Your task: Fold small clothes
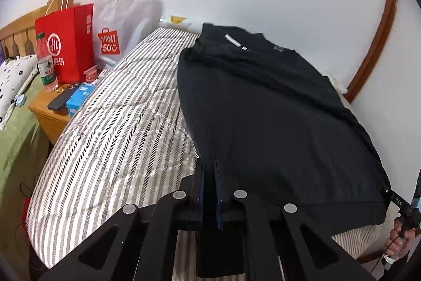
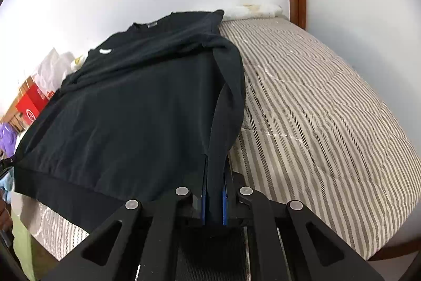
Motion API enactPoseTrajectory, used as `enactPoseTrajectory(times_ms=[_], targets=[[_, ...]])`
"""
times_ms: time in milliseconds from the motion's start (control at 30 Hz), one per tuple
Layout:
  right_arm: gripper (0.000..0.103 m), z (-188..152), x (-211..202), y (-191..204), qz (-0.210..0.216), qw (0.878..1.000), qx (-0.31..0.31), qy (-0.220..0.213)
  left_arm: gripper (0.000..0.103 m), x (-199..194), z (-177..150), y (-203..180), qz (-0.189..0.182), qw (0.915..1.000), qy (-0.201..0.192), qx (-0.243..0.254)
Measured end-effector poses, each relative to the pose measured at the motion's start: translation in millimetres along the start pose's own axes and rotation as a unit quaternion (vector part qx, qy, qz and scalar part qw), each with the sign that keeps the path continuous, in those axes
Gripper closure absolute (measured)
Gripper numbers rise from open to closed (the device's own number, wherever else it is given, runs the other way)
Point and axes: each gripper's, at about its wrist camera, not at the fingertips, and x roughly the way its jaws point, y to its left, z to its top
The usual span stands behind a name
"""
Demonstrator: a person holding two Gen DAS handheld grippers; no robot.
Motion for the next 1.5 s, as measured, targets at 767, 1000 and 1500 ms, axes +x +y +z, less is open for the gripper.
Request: enactPoseTrajectory(times_ms=[767, 1000, 1500], targets=[[0.095, 29.9, -98.2, -5.9, 0.059, 0.994, 0.016, -0.094, 0.096, -88.6, 2.9, -20.1, -0.041, 0.9955, -0.079, 0.033], [0.095, 49.3, -104.0, -3.6, 0.067, 0.992, 0.009, -0.11, 0.096, -82.0, 29.5, -25.2, -0.043, 0.9945, -0.091, 0.029], [0.095, 162.3, -62.0, 4.1, 0.069, 0.988, 0.006, -0.136, 0.096, -20.5, 135.9, -52.6, -0.009, 0.9932, -0.114, 0.02]])
